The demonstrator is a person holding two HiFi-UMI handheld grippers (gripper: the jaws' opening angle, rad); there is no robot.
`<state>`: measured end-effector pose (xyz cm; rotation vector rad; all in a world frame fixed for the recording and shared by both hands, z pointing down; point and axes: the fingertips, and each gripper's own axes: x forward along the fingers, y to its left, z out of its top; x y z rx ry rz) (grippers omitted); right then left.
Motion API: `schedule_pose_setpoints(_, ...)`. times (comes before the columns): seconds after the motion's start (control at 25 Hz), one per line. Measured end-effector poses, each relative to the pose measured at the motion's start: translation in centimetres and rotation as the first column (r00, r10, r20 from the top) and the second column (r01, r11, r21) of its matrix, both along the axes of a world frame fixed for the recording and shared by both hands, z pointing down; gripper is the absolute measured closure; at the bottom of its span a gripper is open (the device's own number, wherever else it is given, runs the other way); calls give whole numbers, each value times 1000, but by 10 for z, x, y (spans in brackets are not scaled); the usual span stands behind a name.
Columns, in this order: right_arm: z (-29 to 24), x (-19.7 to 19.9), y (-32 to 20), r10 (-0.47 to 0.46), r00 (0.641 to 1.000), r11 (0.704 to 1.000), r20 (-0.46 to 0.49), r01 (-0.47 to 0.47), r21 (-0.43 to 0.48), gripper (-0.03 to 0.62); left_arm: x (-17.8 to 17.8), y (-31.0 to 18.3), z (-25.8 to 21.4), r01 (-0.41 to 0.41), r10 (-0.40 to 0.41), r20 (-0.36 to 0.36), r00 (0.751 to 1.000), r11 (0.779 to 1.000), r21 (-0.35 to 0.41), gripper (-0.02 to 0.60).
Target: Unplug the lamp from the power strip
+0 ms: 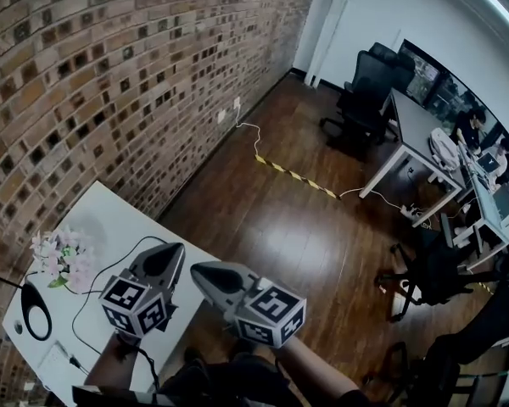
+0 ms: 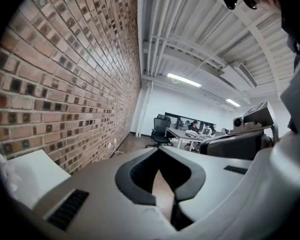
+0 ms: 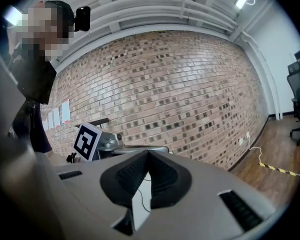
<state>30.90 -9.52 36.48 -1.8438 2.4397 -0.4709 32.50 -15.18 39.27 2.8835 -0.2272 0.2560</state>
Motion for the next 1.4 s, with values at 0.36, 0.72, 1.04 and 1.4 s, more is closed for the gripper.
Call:
schedule_pose_setpoints(0.36, -1, 85, 28, 24, 999, 999, 33, -26, 38, 594, 74, 20, -14, 41, -40, -41, 998, 999, 32, 557)
schedule_pose_setpoints(0.72, -8, 147, 53, 30, 997, 996, 65, -36, 84, 594, 133, 57, -11, 14, -16, 26, 1000, 997, 70, 555)
schedule_pose_setpoints(1.04, -7, 177, 73, 19, 996, 995, 83, -27, 95, 595, 161, 78, -14, 19, -24, 52, 998, 995, 95, 555)
schedule_pose_setpoints(1.4, -12, 192, 72, 95, 993, 989, 65, -102, 104, 597, 168, 81, -10, -16, 9, 80, 997, 996, 89, 555)
